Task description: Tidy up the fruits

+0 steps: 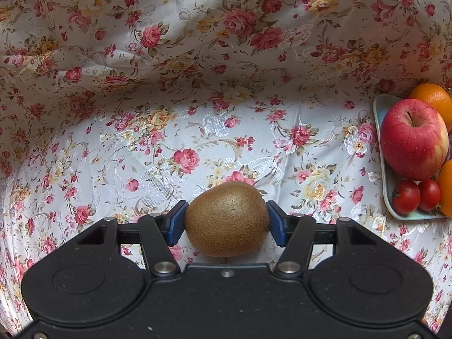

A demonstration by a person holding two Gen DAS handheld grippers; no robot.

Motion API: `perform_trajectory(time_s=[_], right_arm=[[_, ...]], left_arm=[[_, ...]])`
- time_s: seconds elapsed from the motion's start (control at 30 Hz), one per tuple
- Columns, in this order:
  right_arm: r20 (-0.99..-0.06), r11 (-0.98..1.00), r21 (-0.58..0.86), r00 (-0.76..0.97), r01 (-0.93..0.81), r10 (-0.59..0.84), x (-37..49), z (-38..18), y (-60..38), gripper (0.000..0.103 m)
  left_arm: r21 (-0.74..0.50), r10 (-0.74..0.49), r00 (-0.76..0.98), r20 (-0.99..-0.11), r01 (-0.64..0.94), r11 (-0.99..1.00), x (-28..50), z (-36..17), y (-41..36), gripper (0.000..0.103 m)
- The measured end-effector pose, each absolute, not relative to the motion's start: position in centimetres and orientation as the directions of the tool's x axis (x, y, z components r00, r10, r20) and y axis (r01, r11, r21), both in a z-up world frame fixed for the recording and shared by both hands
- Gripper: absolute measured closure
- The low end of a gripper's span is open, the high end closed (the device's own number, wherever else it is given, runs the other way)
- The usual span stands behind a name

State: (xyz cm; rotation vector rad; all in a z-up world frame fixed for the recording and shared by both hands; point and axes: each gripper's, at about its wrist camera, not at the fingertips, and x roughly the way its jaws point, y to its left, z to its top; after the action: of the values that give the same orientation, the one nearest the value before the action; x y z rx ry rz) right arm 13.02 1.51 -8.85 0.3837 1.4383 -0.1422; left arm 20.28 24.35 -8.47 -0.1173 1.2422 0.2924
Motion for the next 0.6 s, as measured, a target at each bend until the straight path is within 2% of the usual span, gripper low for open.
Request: perform_trajectory(time_s=[0.13,0.33,0.6], right_arm=[[-0.972,0.920,0.207,0.179,0.333,0.154,13.1,-8.0,1.0,0.064],[-0.959,0.909,0.235,0.233,0.344,0.160,13.2,-6.4,-0.1,0.064],[-0.953,0.901,0.211,0.285,0.380,0.103,13.0,-4.9,-2.6,0.064]], left_arm=[[0.061,0.161,0.319,-0.934,-0.302,0.951,20.1,-6.2,24.4,0.040],[0.128,0.232,0.371,-0.899,-0.285,0.950,19.5,-2.5,22.4,0.040],[0.120,0.190,0.411,-0.892,-0.190,0.974,17.6,0.6,17.5,0.040]])
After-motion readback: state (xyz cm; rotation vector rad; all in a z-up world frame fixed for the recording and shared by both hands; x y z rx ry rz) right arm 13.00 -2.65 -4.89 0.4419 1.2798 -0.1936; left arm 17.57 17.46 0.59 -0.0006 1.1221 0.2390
